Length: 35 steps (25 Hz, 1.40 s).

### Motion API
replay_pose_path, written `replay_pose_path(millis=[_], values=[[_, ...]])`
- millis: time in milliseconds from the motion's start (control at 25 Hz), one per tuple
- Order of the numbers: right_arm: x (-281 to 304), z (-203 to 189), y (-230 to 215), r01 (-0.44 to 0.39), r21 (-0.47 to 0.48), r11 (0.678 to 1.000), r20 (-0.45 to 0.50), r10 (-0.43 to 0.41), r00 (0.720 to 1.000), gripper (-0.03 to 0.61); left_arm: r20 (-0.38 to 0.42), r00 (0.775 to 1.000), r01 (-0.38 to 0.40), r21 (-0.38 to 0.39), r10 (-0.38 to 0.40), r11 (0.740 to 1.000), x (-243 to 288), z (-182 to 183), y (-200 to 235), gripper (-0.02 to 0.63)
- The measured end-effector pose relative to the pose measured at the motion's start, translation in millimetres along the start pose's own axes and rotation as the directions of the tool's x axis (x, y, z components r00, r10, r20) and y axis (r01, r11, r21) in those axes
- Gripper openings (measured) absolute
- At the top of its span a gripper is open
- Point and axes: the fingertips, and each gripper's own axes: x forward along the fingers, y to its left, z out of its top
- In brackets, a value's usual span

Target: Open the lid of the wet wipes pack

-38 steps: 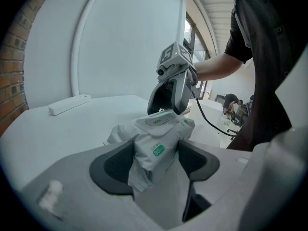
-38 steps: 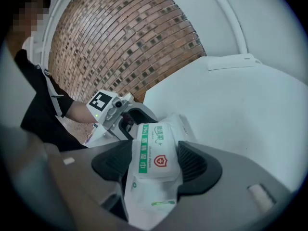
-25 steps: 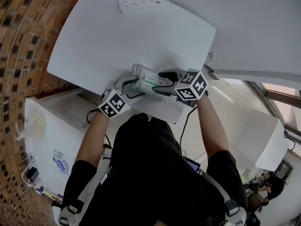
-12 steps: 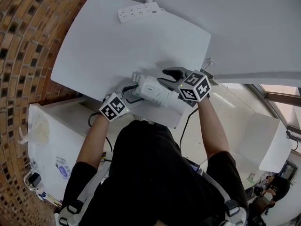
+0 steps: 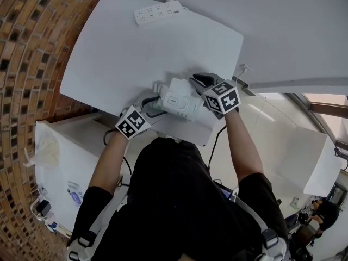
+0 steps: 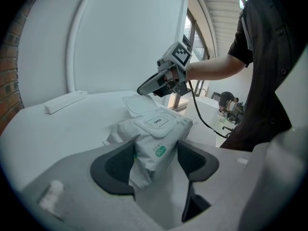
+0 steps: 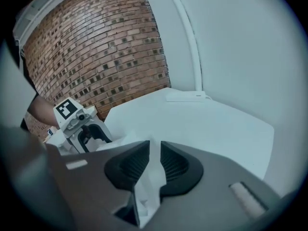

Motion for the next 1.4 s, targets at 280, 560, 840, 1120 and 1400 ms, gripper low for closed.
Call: replay_pose_path(millis=[280,560,840,1120,1400], values=[[-20.7,7.0,-4.9,0.020,0.058,0.998,0.083,-0.025,0.996,0.074,0.027,0.999,-0.039,-0.001,0.039,0.999,-0.9,0.6,-1.1,0.282],[-50.6,10.0,5.1,0.049,0.028,0.998,0.157,-0.053,0.986,0.074,0.125,0.990,-0.051,-0.082,0.061,0.995,-11.5,19.6,-0.6,0.285],[-85.2,16.0,27.4,0.033,0.002,0.999,0.271,-0.033,0.962,0.071,0.202,0.968,-0.131,-0.092,0.148,0.987,-32.3,58.3,-9.1,0.285],[-127.6,7.4,55.9,-0.030,-0.053,0.998,0.395,0.048,0.917,0.048,0.293,0.908,-0.229,-0.255,0.300,0.940,-53.1,82.9,-35.3,0.284],[-190.6,-21.1,89.8,-0.057,-0.101,0.993,0.482,0.099,0.871,0.006,0.335,0.826,-0.379,-0.265,0.453,0.887,-71.1,91.0,-100.0,0.023]])
